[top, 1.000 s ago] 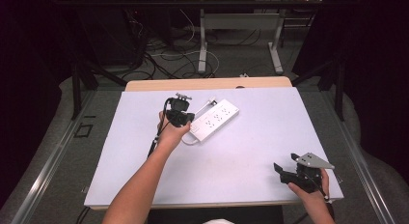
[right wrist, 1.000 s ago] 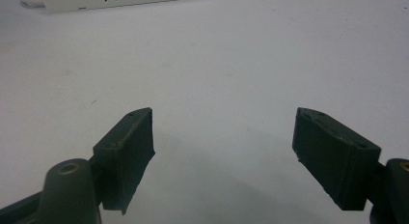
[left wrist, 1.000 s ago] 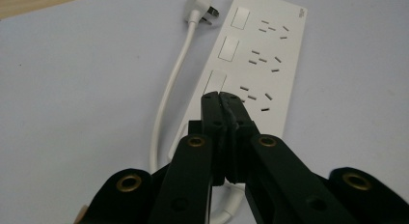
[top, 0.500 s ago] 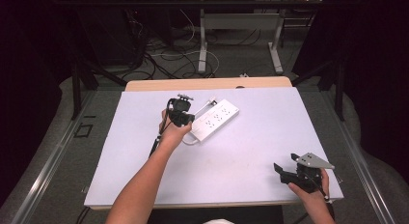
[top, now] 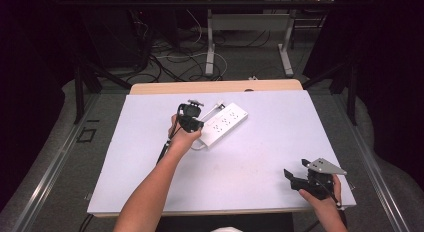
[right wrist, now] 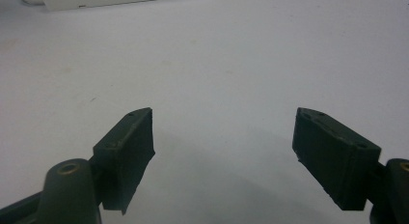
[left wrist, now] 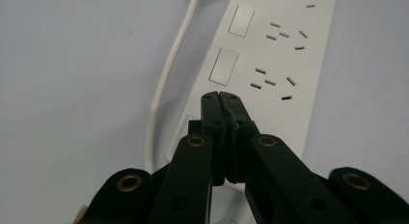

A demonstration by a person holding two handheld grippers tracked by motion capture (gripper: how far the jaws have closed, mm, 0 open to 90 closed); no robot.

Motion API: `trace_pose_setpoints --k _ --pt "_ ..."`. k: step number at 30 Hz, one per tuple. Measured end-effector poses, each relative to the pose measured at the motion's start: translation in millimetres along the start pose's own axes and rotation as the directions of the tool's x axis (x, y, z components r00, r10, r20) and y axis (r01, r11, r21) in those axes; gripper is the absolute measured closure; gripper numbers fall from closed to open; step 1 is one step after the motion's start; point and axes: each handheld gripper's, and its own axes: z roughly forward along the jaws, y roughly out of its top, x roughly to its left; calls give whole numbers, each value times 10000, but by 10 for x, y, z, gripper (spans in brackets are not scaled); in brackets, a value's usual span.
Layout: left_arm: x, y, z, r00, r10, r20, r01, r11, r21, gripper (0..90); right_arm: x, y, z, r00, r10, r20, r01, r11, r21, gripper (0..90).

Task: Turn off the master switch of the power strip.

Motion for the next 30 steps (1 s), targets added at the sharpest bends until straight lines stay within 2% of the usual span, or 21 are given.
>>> trace_pose_setpoints --k 10,24,30 --pt "28 -34 95 9999 111 -75 -107 9988 486 899 -6 -3 5 10000 -10 -68 10 10000 -58 221" --pt "8 -57 169 9997 207 -108 -199 9973 706 899 -11 -4 9 10000 -19 -78 19 10000 -49 221" --pt "9 -69 167 9998 170 -143 -160 9977 653 899 -12 -5 10 10000 7 -90 -8 10000 -46 221"
